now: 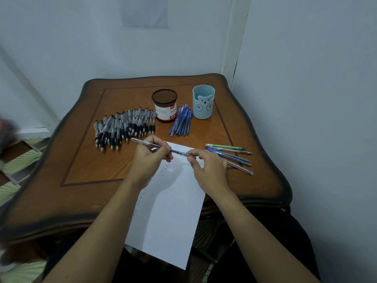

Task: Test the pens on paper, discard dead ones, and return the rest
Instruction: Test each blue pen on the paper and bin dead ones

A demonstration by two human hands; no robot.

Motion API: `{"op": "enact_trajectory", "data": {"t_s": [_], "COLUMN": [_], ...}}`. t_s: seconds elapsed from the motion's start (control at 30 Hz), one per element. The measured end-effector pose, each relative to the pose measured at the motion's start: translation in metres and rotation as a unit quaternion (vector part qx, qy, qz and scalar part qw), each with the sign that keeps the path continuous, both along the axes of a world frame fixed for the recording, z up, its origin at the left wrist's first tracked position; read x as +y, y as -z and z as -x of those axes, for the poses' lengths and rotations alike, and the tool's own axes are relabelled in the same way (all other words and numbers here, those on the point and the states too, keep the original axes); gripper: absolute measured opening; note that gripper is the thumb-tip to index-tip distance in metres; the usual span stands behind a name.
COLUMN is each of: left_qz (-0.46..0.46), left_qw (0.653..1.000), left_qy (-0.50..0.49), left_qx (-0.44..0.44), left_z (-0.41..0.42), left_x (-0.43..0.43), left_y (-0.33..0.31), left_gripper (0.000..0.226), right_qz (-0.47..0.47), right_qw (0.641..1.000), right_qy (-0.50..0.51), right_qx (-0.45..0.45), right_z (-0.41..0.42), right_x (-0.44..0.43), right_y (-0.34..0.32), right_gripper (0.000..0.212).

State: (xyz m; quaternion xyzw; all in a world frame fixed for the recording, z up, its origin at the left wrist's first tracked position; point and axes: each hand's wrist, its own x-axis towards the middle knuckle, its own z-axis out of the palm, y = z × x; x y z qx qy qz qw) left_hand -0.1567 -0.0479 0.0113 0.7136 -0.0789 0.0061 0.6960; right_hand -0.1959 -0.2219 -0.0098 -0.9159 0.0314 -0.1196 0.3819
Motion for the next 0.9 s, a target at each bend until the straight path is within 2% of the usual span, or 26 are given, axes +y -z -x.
{"op": "enact_trajectory", "data": {"t_s": [0.07, 0.2, 0.33, 0.57, 0.63, 0.77, 0.9], "left_qz": [-0.024, -0.016, 0.007, -0.018, -0.024, -0.075, -0.049], "left_qw": [1.0, 0.999, 0.999, 0.998, 0.999, 0.993, 0.991], "left_qy": [0.018, 0.027, 0.027, 0.033, 0.006, -0.088, -0.12], "left_qx": [0.003, 0.024, 0.036, 0.047, 0.047, 0.024, 0.032], "left_z": [0.002, 0.005, 0.004, -0.003, -0.008, -0.02, -0.035], "left_x": [-0.002, -0.003, -0.005, -0.003, -0.003, -0.005, -0.011], "left_y": [0.0, 0.0, 0.005, 0.01, 0.012, 0.015, 0.011], "left_gripper": [0.004, 0.003, 0.005, 0.01, 0.013, 0.007, 0.034], "right_qz": [-0.001, -0.076, -0.084, -0.097, -0.064, 0.093, 0.184], "right_qw": [1.0, 0.995, 0.995, 0.994, 0.996, 0.987, 0.959], "right_qy": [-0.018, -0.048, -0.036, -0.045, -0.06, -0.124, -0.211], "right_qx": [-0.014, -0.042, -0.036, -0.014, 0.027, 0.049, 0.048], "right_z": [0.0, 0.0, -0.001, -0.001, -0.004, -0.006, -0.01], "right_x": [0.002, 0.003, 0.006, 0.004, 0.0, -0.016, -0.028], "right_y": [-0.001, -0.002, -0.003, 0.002, 0.001, 0.005, 0.015], "right_gripper": [0.018, 0.016, 0.016, 0.02, 0.033, 0.046, 0.051]}}
